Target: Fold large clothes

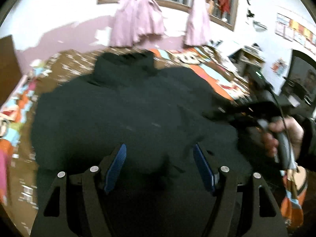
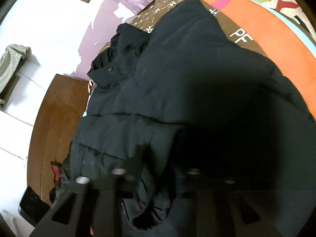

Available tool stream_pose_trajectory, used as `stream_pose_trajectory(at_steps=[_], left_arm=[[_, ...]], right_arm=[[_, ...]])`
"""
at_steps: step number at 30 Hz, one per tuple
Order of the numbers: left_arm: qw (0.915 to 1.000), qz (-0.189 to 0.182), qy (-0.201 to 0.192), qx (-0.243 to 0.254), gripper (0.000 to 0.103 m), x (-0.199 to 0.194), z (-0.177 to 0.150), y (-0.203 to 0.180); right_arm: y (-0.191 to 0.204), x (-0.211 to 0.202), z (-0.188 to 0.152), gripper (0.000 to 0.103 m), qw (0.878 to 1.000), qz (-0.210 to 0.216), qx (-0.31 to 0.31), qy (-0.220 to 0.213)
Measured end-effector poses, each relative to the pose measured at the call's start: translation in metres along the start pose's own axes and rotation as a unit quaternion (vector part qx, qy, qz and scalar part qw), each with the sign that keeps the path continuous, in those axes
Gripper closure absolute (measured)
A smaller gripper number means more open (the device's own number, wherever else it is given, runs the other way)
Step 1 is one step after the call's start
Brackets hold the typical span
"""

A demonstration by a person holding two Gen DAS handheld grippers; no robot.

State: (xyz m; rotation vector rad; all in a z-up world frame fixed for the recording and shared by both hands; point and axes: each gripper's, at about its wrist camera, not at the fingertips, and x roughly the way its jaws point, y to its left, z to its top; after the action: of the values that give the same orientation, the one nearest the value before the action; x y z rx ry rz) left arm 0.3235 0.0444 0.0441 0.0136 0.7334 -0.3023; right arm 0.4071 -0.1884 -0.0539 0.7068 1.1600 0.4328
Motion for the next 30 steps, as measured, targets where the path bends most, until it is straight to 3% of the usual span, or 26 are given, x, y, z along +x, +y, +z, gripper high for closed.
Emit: stream_pose_trajectory(at_steps=[3,4,10,12,14,15,16,18,24,27,30], left_arm=[[0.999,0.041,-0.012,-0.009,0.038,-0.008,0.007,0.027],[0.9986,0.051,-0.012,-0.013,0.038,-0.009,0.008,0.034],[0.9905,0.115,0.01,-0.076,0.038,0.002,0.014,0.08],[0.9879,0.119,0.023,-0.097,0.038,0.013,0.019,0.089],[0.9874,0.11,0.037,-0.108,0.038,0.027,0.026,0.094],[0.9878,0.106,0.04,-0.108,0.038,0.032,0.029,0.095],[0.9884,0.101,0.042,-0.106,0.038,0.036,0.03,0.095],[0.9907,0.086,0.047,-0.094,0.038,0.046,0.032,0.092],[0.9947,0.065,0.067,-0.045,0.038,0.072,0.03,0.084],[0.9938,0.073,0.082,-0.019,0.038,0.082,0.022,0.081],[0.9925,0.081,0.091,0.007,0.037,0.09,0.013,0.078]], right_arm=[[0.007,-0.009,0.004,0.096,1.0,-0.012,-0.015,-0.019],[0.014,-0.021,0.01,0.096,0.998,-0.023,-0.025,-0.045],[0.031,-0.043,0.04,0.096,0.989,-0.069,-0.067,-0.113],[0.032,-0.042,0.05,0.094,0.986,-0.084,-0.075,-0.125],[0.038,-0.031,0.059,0.093,0.976,-0.134,-0.11,-0.128],[0.038,-0.031,0.059,0.085,0.976,-0.134,-0.11,-0.128],[0.042,-0.02,0.06,0.066,0.974,-0.145,-0.128,-0.122],[0.043,-0.017,0.06,0.039,0.972,-0.147,-0.136,-0.121],[0.062,-0.006,0.055,0.037,0.948,-0.18,-0.23,-0.127],[0.073,0.014,0.046,0.034,0.924,-0.204,-0.305,-0.108],[0.077,0.032,0.035,0.02,0.898,-0.235,-0.361,-0.089]])
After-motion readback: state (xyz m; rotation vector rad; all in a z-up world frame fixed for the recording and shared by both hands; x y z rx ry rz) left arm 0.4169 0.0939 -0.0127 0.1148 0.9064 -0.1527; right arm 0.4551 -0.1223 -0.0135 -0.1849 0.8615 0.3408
